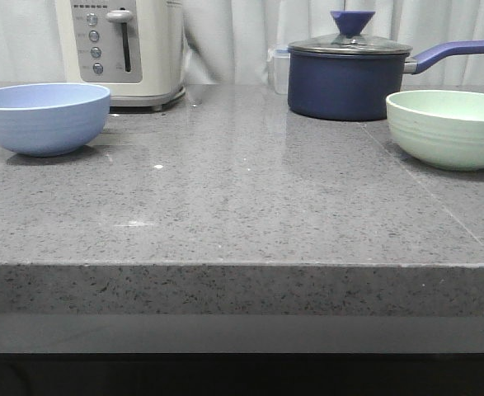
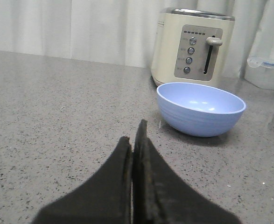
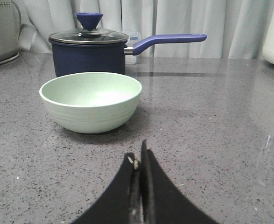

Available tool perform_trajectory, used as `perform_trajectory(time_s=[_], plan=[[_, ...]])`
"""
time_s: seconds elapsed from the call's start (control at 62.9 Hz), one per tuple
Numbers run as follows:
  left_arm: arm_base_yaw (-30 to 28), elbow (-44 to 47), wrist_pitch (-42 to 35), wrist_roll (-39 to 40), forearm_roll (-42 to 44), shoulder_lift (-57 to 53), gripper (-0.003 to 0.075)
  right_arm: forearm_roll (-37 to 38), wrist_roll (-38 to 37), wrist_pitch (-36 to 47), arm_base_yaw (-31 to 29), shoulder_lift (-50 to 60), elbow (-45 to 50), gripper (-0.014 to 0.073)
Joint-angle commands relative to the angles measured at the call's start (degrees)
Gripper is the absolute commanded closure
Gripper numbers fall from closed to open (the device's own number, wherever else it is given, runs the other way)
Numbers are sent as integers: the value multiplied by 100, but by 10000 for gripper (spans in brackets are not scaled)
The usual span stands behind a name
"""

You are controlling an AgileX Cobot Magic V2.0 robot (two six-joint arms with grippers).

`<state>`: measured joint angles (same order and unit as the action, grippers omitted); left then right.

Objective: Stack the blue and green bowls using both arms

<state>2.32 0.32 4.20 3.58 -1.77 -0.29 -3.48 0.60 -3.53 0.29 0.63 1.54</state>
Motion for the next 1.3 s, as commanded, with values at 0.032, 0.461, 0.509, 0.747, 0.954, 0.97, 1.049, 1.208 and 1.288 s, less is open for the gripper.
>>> perform_trajectory(time_s=[0.032,0.461,0.509,0.747,0.954,0.97,1.049,1.208,1.288], plan=[[8,28,-481,10,-48,-92,740,66,22,424,-22,106,-93,648],[8,28,-481,10,-48,-92,740,66,22,424,-22,106,-93,648],[8,28,-481,10,-48,-92,740,66,22,424,-22,106,-93,648],[8,28,-493,10,-48,-92,740,66,22,487,-22,106,-93,648],[8,-230,-779,10,-48,-92,740,66,22,662,-22,106,-246,648],[8,-278,-779,10,-48,-92,740,66,22,633,-22,106,-287,648],[8,-610,-671,10,-48,-82,740,66,22,492,-22,106,-609,648],[8,-1537,-257,10,-48,53,740,66,22,-48,-22,13,-1543,648],[8,-2125,216,10,-48,256,740,72,22,-378,-22,-165,-2049,648]])
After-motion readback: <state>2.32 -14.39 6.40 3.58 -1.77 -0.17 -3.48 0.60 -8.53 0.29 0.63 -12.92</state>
